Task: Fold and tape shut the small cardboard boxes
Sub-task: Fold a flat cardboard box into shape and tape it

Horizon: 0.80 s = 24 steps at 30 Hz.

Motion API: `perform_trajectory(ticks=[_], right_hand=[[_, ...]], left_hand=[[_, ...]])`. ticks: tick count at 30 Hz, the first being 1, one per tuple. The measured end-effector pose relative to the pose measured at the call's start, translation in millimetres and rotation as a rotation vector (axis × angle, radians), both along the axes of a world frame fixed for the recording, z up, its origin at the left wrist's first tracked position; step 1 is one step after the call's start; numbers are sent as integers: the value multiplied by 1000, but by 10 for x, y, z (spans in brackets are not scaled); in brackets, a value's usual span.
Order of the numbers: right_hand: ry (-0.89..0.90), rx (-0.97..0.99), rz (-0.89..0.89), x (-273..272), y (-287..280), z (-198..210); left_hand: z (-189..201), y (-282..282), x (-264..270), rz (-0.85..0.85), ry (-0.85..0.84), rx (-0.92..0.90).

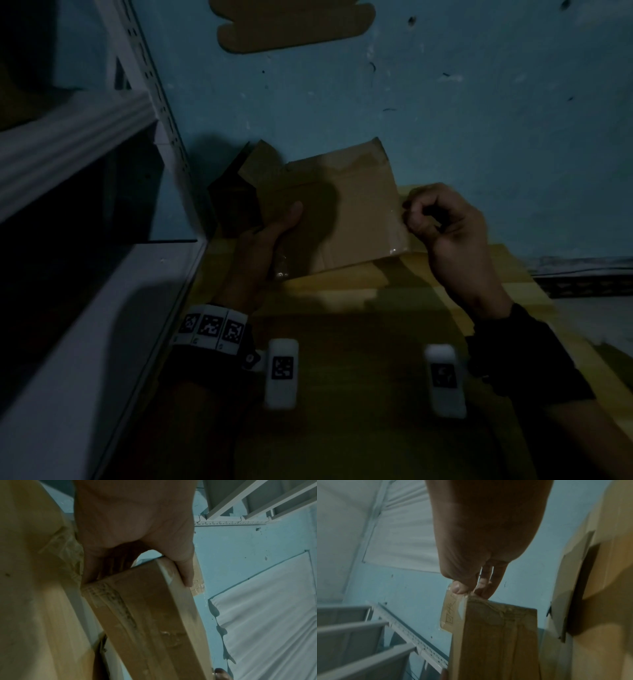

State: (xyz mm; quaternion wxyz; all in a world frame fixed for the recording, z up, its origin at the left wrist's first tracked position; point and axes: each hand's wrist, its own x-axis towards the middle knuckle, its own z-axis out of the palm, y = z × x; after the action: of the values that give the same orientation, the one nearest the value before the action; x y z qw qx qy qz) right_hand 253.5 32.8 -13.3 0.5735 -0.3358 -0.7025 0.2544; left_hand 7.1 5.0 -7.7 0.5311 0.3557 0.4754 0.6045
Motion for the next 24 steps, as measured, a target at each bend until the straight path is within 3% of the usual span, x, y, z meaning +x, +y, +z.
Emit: perform_trajectory(ticks=[7,16,20,24], right_hand=[[247,-180,98,-22,-52,69],[525,-483,-60,-21,-83,163],[495,-487,-88,2,-84,175],[242,-419,-74,-30,-109,231]], left_hand=[[16,-34,-14,16,-14,16],[45,-42,27,67,49,134],[49,-33,30,64,38,165],[50,-8,63,89,67,196]])
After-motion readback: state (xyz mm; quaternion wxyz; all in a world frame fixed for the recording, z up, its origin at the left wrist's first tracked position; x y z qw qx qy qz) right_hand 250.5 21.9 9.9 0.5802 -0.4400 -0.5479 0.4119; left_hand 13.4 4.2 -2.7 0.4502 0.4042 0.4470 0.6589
